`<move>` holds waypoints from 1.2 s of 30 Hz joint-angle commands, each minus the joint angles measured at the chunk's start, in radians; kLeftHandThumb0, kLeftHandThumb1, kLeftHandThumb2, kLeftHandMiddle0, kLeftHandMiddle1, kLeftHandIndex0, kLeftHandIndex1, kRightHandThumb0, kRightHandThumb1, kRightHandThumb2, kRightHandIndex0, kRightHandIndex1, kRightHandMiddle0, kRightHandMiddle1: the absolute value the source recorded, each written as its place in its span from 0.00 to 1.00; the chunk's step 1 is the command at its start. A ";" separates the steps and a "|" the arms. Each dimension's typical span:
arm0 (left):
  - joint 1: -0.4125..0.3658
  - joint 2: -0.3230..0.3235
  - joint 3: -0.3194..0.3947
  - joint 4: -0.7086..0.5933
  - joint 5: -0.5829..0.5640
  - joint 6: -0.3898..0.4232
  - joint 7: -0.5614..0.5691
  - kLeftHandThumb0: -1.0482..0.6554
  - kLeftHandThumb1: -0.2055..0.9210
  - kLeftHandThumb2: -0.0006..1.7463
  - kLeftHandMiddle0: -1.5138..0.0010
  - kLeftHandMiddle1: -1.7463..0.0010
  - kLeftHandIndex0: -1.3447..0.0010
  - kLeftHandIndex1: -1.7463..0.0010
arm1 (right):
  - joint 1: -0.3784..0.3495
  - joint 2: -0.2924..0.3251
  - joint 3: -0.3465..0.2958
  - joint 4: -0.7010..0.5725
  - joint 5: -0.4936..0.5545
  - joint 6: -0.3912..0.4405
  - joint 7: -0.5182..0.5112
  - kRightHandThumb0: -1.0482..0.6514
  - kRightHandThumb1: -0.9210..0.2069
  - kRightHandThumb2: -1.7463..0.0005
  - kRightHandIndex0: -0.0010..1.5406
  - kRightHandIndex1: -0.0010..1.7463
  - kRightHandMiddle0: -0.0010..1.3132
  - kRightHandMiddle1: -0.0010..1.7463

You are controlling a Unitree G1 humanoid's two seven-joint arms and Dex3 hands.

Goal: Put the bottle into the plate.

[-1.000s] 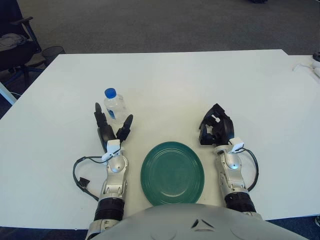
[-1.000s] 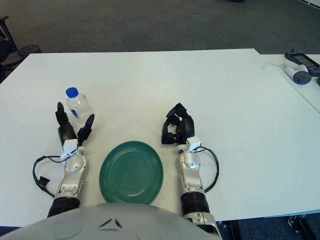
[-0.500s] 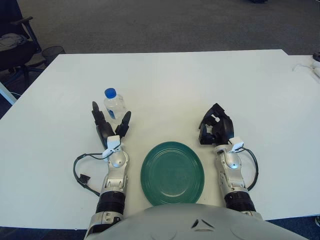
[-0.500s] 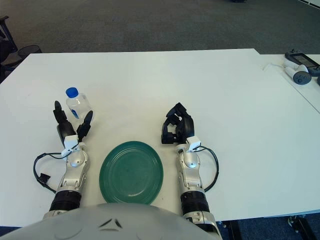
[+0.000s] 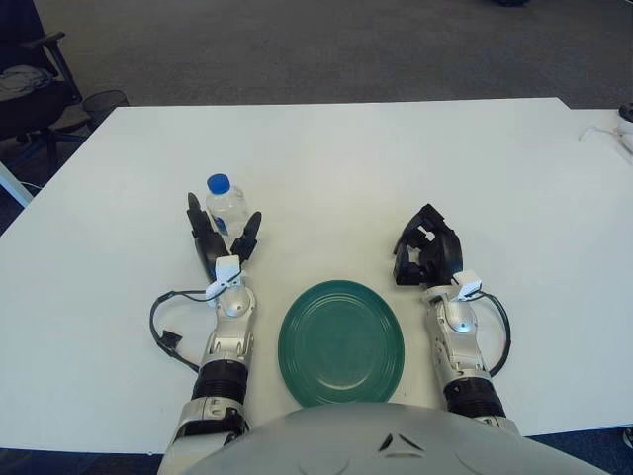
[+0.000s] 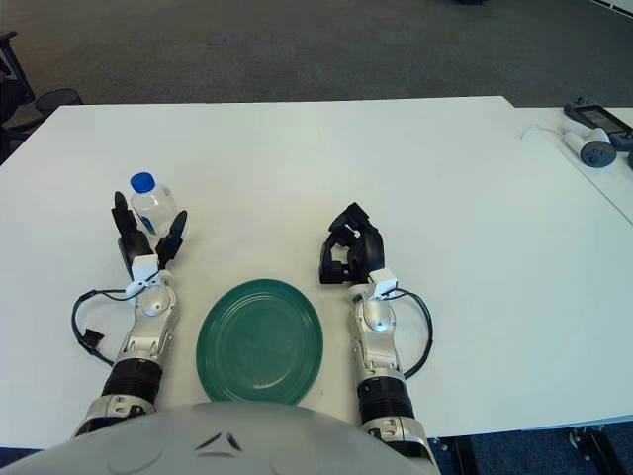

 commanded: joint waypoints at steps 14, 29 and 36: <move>-0.061 0.062 0.001 0.194 -0.021 -0.010 -0.064 0.00 0.99 0.05 1.00 0.71 1.00 0.78 | 0.069 0.036 -0.002 0.087 0.029 -0.012 -0.001 0.62 0.87 0.02 0.60 0.95 0.51 1.00; -0.115 0.083 0.001 0.276 -0.021 -0.028 -0.057 0.00 0.99 0.04 1.00 0.63 1.00 0.66 | 0.079 0.035 0.008 0.076 0.007 -0.010 -0.031 0.62 0.88 0.02 0.61 0.93 0.52 1.00; -0.132 0.087 -0.001 0.303 -0.018 -0.033 -0.046 0.00 0.99 0.03 1.00 0.61 1.00 0.62 | 0.080 0.035 0.008 0.077 0.022 -0.003 -0.020 0.62 0.88 0.01 0.60 0.94 0.51 1.00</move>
